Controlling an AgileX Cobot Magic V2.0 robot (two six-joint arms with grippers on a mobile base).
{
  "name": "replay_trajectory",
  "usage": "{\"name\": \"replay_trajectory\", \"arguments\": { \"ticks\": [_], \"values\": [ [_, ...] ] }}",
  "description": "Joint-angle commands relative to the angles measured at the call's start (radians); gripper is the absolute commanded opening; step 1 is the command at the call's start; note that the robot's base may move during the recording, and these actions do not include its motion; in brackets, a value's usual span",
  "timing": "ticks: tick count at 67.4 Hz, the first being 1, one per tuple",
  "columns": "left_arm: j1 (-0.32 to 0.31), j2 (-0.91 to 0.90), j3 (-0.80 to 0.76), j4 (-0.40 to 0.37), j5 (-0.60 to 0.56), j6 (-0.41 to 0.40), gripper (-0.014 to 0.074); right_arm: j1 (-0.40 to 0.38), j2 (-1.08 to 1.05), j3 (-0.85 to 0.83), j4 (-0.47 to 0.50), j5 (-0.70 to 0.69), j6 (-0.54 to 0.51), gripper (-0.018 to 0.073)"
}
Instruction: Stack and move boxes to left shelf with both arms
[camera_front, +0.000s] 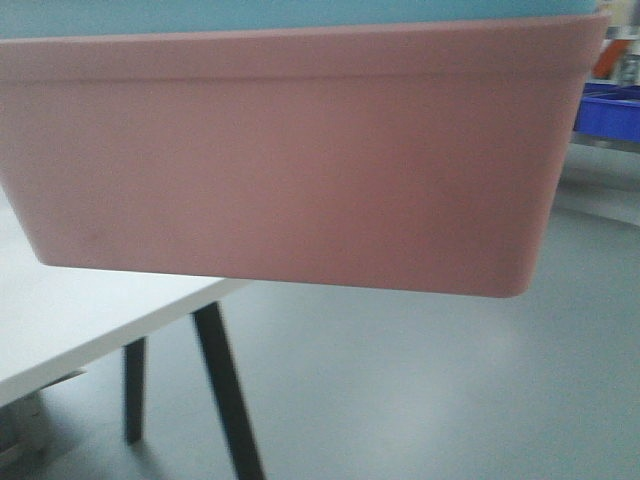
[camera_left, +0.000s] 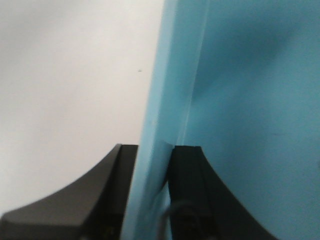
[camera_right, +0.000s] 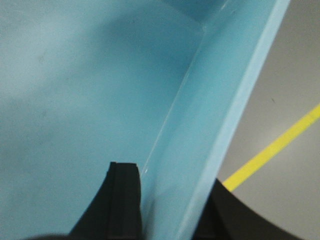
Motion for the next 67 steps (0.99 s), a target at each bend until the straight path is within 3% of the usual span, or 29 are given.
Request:
{"name": "replay_trajectory", "arguments": {
  "ticks": [1, 67],
  "values": [
    [-0.044, -0.045, -0.048, -0.048, -0.229, -0.003, -0.0003, 0.030, -0.037, -0.044, 0.082, -0.232, -0.022, 0.0056],
    [-0.044, -0.045, -0.048, -0.048, -0.229, -0.003, -0.0003, 0.030, -0.037, -0.044, 0.082, -0.232, -0.022, 0.0056]
  ]
}}
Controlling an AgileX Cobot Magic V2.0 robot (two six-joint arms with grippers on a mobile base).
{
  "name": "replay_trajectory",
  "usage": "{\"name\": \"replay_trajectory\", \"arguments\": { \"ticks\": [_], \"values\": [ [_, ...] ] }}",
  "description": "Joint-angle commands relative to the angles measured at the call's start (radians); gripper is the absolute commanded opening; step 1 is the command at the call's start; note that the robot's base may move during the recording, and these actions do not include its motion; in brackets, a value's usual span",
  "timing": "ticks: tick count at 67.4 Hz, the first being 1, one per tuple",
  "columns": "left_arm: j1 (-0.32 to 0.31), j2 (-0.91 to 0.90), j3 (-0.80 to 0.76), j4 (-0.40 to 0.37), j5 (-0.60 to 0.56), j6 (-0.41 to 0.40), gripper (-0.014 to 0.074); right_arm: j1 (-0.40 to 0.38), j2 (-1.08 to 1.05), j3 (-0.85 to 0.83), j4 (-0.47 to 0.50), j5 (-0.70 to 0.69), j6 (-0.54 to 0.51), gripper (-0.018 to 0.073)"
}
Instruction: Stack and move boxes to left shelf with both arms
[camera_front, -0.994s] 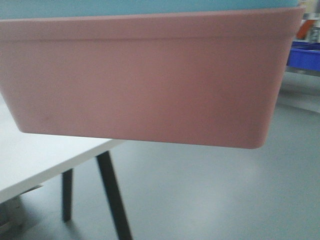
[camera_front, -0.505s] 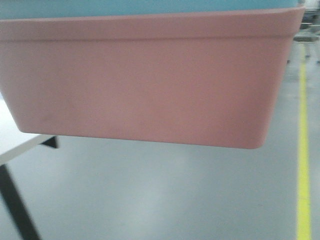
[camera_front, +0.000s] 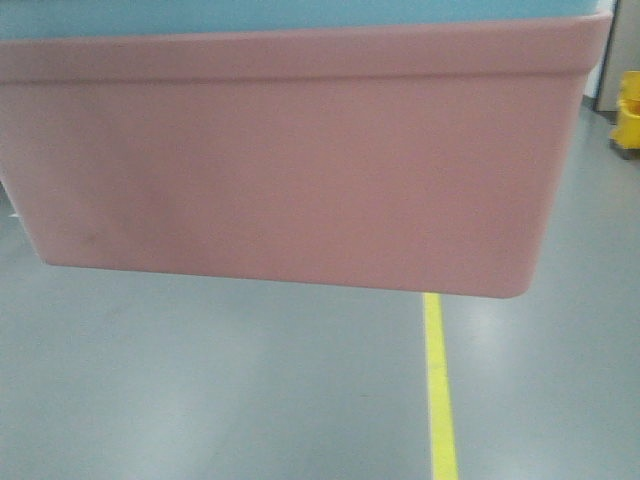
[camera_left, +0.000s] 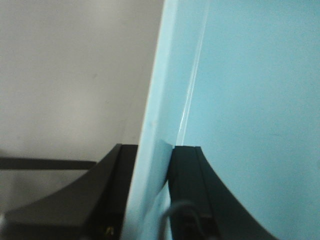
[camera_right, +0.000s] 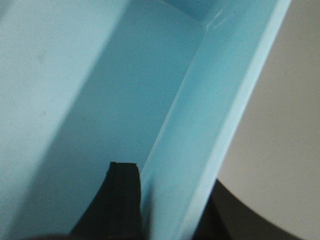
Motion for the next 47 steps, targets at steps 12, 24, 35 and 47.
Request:
{"name": "replay_trajectory", "arguments": {
  "ticks": [12, 24, 35, 47],
  "values": [
    [-0.044, -0.045, -0.048, -0.048, -0.224, -0.003, -0.0003, 0.030, -0.037, -0.044, 0.082, -0.235, -0.022, 0.0056],
    [-0.044, -0.045, -0.048, -0.048, -0.224, -0.003, -0.0003, 0.030, -0.037, -0.044, 0.082, -0.235, -0.022, 0.0056],
    [-0.044, -0.045, -0.048, -0.048, -0.224, -0.003, -0.0003, 0.030, -0.037, -0.044, 0.082, -0.235, -0.022, 0.0056],
    [-0.044, -0.045, -0.048, -0.048, -0.224, -0.003, -0.0003, 0.030, -0.037, -0.044, 0.082, -0.235, -0.022, 0.0056]
  ]
}}
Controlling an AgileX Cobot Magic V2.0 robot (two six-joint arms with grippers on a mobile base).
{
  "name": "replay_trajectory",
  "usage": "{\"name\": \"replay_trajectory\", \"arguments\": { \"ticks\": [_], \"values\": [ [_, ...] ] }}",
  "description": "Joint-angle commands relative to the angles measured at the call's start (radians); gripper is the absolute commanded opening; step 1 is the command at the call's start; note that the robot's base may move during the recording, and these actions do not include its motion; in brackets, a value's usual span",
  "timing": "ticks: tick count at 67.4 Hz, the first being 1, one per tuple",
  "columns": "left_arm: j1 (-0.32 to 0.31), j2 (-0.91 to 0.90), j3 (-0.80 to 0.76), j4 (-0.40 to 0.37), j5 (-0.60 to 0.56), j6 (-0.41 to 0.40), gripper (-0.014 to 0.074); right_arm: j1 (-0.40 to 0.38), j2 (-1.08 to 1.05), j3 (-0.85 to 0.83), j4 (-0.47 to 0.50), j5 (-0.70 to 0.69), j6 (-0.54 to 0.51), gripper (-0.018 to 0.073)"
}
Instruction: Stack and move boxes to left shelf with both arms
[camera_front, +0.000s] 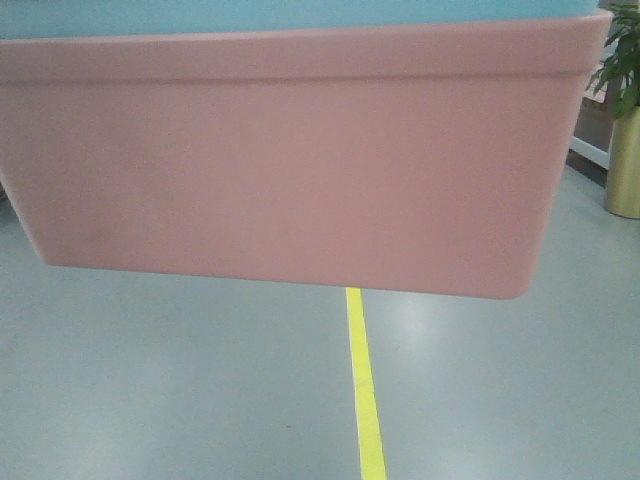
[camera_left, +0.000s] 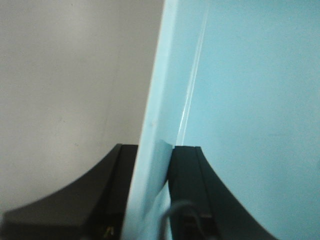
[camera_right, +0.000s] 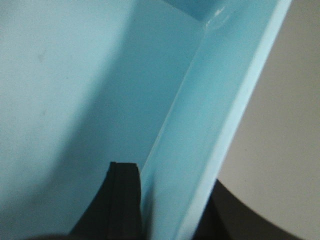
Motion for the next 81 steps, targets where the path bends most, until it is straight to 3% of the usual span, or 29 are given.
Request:
{"name": "replay_trajectory", "arguments": {
  "ticks": [1, 81],
  "values": [
    [-0.044, -0.045, -0.048, -0.048, -0.224, -0.004, -0.0003, 0.030, -0.037, -0.044, 0.082, -0.237, -0.022, 0.0056],
    [-0.044, -0.045, -0.048, -0.048, -0.224, -0.004, -0.0003, 0.030, -0.037, -0.044, 0.082, -0.237, -0.022, 0.0056]
  ]
}}
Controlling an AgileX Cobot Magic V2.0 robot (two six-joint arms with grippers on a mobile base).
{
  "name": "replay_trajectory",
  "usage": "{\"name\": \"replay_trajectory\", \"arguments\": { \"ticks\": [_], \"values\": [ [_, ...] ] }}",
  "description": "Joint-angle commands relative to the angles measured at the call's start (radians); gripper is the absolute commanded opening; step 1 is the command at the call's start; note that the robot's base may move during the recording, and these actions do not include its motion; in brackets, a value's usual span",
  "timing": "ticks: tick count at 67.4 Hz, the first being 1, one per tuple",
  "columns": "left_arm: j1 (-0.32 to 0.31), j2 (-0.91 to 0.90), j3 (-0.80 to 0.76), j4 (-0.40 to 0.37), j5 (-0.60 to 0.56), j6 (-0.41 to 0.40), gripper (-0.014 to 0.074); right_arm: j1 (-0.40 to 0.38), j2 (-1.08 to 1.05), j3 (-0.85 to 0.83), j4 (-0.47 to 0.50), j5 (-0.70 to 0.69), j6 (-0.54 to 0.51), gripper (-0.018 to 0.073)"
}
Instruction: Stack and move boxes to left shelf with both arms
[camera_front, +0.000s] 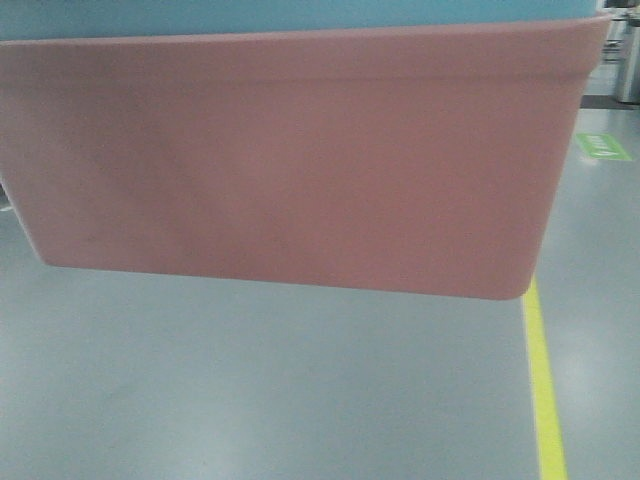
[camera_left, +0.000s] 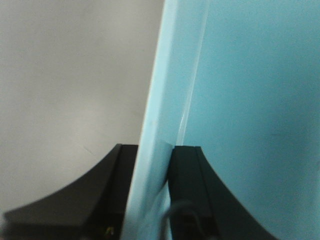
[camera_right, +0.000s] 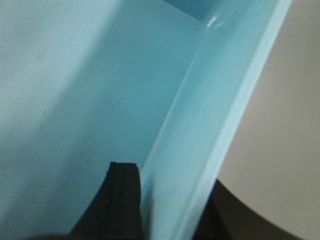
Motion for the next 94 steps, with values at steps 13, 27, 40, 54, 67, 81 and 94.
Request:
{"name": "replay_trajectory", "arguments": {
  "ticks": [13, 27, 40, 54, 67, 81, 94],
  "values": [
    [-0.044, -0.045, -0.048, -0.048, -0.224, -0.004, -0.0003, 0.030, -0.037, -0.044, 0.082, -0.238, -0.022, 0.0056],
    [-0.044, -0.045, -0.048, -0.048, -0.224, -0.004, -0.0003, 0.030, -0.037, -0.044, 0.082, -0.238, -0.022, 0.0056],
    [-0.044, -0.045, -0.048, -0.048, -0.224, -0.004, -0.0003, 0.030, -0.037, -0.044, 0.082, -0.238, -0.022, 0.0056],
    [-0.044, -0.045, -0.048, -0.048, -0.224, -0.004, -0.0003, 0.030, -0.037, -0.044, 0.082, -0.238, -0.022, 0.0056],
    [-0.044, -0.045, -0.048, -0.048, -0.224, -0.004, -0.0003, 0.030, -0.037, -0.044, 0.082, -0.238, -0.022, 0.0056],
    [-0.044, -0.045, -0.048, -0.050, -0.224, -0.004, -0.0003, 0.030, -0.037, -0.044, 0.082, -0.238, -0.022, 0.0056],
    [-0.044, -0.045, -0.048, -0.050, -0.224, -0.004, -0.0003, 0.030, -0.037, -0.044, 0.082, -0.238, -0.022, 0.0056]
  ]
}}
